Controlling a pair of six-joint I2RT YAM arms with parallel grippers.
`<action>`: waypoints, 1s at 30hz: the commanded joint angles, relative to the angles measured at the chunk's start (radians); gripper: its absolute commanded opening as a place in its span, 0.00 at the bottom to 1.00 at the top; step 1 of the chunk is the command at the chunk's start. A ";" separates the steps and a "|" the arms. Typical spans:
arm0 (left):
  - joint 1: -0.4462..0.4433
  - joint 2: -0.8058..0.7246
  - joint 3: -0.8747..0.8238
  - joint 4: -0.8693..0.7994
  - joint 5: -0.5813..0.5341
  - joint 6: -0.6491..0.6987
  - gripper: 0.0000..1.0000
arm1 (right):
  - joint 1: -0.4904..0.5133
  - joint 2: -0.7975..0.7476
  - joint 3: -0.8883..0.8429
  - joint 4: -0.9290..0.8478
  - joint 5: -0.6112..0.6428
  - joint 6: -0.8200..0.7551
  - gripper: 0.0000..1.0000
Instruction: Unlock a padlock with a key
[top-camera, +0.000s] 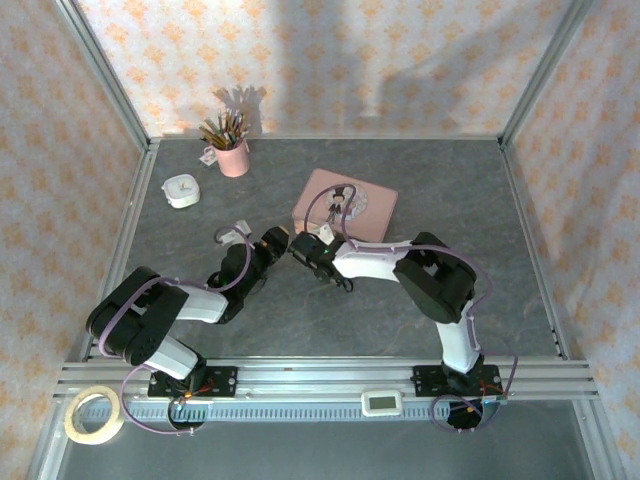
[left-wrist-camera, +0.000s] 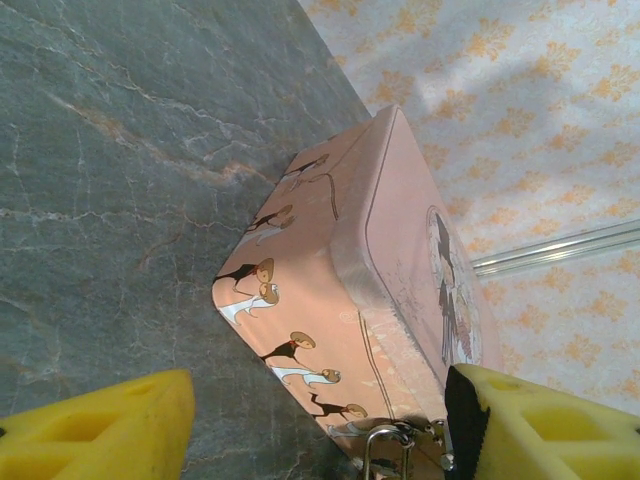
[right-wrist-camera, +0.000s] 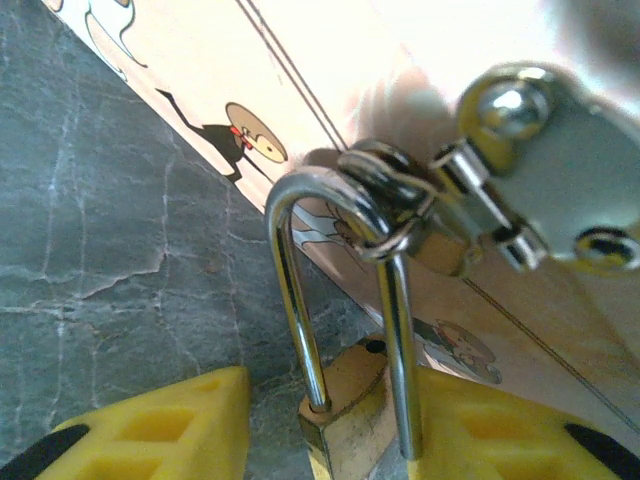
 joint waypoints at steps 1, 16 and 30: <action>0.009 -0.019 -0.012 0.029 -0.020 0.004 0.67 | -0.007 -0.004 -0.035 0.059 0.019 0.003 0.41; 0.010 -0.040 -0.027 0.052 -0.012 -0.009 0.67 | -0.124 -0.183 -0.162 0.221 -0.427 0.013 0.12; -0.046 0.189 -0.013 0.427 0.180 -0.100 0.55 | -0.257 -0.229 -0.178 0.257 -0.750 -0.346 0.00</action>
